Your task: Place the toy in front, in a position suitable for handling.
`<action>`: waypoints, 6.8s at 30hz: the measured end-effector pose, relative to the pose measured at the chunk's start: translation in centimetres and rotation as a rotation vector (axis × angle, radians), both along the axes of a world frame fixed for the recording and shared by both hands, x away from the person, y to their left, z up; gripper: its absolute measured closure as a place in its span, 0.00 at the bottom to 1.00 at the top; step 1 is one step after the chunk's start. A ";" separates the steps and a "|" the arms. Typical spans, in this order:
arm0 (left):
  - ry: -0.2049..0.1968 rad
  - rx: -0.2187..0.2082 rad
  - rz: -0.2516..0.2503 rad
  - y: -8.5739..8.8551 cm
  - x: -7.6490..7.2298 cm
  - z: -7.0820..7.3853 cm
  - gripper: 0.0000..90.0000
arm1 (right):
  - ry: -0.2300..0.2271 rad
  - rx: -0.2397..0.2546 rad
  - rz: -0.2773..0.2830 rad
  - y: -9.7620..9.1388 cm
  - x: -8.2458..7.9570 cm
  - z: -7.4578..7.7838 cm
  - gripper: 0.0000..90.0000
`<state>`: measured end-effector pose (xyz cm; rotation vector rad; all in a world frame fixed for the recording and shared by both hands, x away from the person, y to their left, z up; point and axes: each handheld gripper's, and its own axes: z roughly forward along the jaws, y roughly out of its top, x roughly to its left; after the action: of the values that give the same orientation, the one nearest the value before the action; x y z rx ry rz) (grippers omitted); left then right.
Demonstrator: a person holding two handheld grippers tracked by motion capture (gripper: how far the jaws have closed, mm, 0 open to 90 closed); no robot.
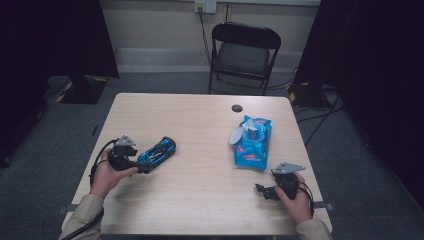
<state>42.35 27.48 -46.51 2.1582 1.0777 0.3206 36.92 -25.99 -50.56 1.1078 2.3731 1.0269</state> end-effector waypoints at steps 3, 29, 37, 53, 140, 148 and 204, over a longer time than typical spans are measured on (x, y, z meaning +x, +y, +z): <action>0.001 0.002 -0.007 -0.3 0.4 0.0 0.18 | 0.000 0.000 0.000 0.0 0.0 0.0 0.13; -0.002 0.024 -0.053 -2.9 4.5 -1.3 0.18 | 0.001 0.001 0.003 0.0 0.0 0.0 0.13; 0.006 0.040 -0.095 -4.4 5.2 -1.4 0.18 | 0.001 0.001 0.003 0.0 0.0 0.0 0.13; -0.003 0.066 -0.105 -6.4 6.4 -2.4 0.19 | 0.002 0.002 0.012 -0.1 0.0 0.0 0.13; -0.075 0.049 -0.131 -8.1 2.5 2.5 0.28 | 0.001 0.001 0.018 -0.1 0.0 0.0 0.13; -0.041 0.038 -0.195 -12.0 1.0 2.2 0.28 | 0.001 0.002 0.018 -0.1 0.0 0.0 0.13; -0.010 0.086 -0.291 -20.7 0.9 -2.7 0.27 | 0.001 0.001 0.017 -0.1 0.0 0.0 0.13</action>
<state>43.26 6.83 -49.21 2.3484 0.7414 0.2460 36.91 -26.09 -50.56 1.0905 2.3874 1.0331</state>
